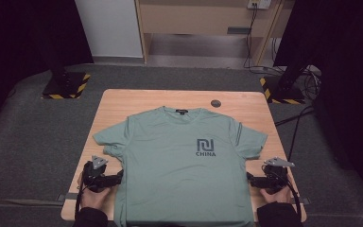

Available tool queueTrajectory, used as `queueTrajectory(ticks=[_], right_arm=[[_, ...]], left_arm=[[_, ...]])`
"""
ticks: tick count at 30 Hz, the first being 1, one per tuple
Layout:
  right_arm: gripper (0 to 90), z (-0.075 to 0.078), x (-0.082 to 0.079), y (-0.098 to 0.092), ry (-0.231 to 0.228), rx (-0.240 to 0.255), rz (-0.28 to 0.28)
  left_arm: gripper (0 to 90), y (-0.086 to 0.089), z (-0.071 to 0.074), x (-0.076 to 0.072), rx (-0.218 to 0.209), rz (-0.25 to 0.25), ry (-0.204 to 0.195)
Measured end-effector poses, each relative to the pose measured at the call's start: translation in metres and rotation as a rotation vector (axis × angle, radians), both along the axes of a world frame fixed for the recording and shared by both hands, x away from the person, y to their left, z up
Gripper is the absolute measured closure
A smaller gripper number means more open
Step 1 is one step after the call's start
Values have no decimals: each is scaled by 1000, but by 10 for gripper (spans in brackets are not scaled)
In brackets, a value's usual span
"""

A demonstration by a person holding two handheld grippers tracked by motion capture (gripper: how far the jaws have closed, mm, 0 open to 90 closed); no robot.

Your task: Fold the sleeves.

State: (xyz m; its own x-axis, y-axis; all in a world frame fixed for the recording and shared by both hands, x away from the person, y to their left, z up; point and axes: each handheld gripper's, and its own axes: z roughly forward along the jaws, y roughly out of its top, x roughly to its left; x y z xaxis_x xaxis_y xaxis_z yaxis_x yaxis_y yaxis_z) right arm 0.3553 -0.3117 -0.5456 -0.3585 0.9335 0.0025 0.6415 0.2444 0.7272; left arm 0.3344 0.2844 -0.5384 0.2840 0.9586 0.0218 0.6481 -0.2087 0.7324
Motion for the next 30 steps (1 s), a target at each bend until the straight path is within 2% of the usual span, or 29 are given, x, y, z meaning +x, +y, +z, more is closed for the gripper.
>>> queueTrajectory(ticks=[6,10,11,12,17,26,30], right_arm=[[4,0,0,0,0,0,0],[4,0,0,0,0,0,0],[4,0,0,0,0,0,0],[4,0,0,0,0,0,0],[4,0,0,0,0,0,0],[4,0,0,0,0,0,0],[4,0,0,0,0,0,0]], left_arm=[[89,-2,4,-4,0,-4,22],[98,-1,13,-8,-63,-10,5],[98,-1,13,-8,-63,-10,5],[100,0,17,-9,-93,-16,-1],[103,4,28,-10,-152,-25,-12],[101,10,47,-5,-199,-21,-25],[100,11,53,1,-188,-21,-21]])
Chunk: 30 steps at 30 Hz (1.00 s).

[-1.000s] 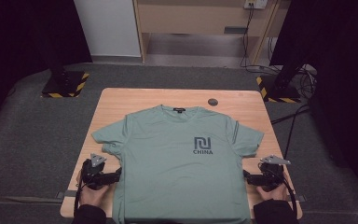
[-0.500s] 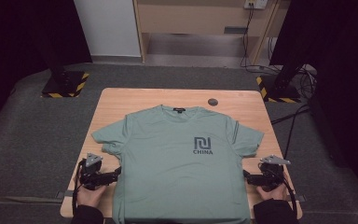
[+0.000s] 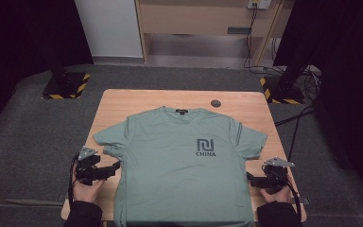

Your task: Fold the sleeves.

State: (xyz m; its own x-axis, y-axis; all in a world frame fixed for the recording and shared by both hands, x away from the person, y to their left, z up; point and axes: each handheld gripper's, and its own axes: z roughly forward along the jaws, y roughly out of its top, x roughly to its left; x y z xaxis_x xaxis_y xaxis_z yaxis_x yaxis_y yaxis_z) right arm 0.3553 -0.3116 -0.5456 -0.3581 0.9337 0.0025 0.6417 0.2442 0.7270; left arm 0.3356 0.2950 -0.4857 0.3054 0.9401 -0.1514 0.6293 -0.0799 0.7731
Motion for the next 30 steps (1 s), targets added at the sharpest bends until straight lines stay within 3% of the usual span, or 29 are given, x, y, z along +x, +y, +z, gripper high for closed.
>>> queueTrajectory(ticks=[3,15,23,28,30], right_arm=[[4,0,0,0,0,0,0],[4,0,0,0,0,0,0],[4,0,0,0,0,0,0],[4,0,0,0,2,1,-1],[4,0,0,0,2,1,-1]], left_arm=[[103,1,7,6,13,1,5],[103,5,23,19,-4,7,-4],[103,13,32,29,-23,24,-9],[111,23,38,40,-73,50,-17],[116,26,39,45,-71,58,-9]])
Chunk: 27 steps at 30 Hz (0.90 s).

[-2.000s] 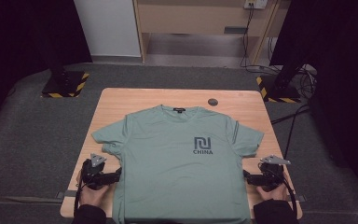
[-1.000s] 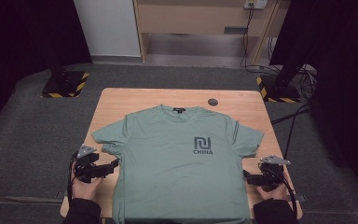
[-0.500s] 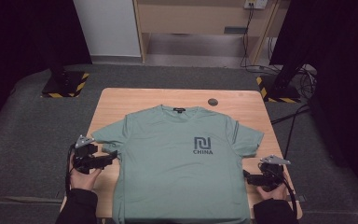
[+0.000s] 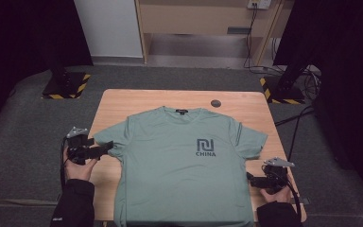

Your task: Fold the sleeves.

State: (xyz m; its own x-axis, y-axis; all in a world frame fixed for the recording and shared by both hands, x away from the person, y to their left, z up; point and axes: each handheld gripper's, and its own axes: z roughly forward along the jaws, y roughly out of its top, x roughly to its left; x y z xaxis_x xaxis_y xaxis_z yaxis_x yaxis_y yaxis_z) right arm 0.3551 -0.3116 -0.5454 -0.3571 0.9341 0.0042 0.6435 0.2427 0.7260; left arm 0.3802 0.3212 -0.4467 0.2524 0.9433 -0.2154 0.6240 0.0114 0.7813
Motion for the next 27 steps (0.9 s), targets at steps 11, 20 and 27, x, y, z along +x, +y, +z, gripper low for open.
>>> queueTrajectory(ticks=[11,20,27], right_arm=[[4,0,0,0,-1,1,-1],[5,0,0,0,-1,1,-1],[5,0,0,0,0,1,0]], left_arm=[[134,2,-15,24,16,28,56],[159,7,-28,39,4,63,65],[178,21,-43,52,-24,101,89]])
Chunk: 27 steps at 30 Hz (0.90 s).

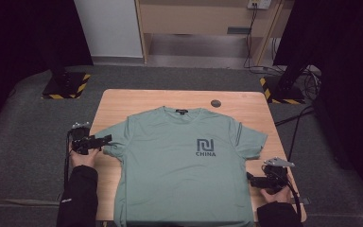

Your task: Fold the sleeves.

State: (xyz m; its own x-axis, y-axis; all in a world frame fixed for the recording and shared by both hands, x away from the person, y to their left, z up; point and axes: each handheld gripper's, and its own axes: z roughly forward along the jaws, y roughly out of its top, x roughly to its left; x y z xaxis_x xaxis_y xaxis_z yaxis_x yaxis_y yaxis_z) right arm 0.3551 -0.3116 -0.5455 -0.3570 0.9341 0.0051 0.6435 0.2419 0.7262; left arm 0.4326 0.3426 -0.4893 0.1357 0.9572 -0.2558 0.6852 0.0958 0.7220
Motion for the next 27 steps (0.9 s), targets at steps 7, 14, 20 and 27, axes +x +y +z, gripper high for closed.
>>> queueTrajectory(ticks=[7,14,20,27], right_arm=[[5,0,0,0,-1,1,-1],[5,0,0,0,-1,1,-1],[7,0,0,0,0,3,-1],[7,0,0,0,0,4,-2]], left_arm=[[218,8,-15,5,-5,28,22],[260,8,-24,12,-5,33,32],[311,7,-30,16,11,44,41],[370,9,-34,18,45,65,36]])
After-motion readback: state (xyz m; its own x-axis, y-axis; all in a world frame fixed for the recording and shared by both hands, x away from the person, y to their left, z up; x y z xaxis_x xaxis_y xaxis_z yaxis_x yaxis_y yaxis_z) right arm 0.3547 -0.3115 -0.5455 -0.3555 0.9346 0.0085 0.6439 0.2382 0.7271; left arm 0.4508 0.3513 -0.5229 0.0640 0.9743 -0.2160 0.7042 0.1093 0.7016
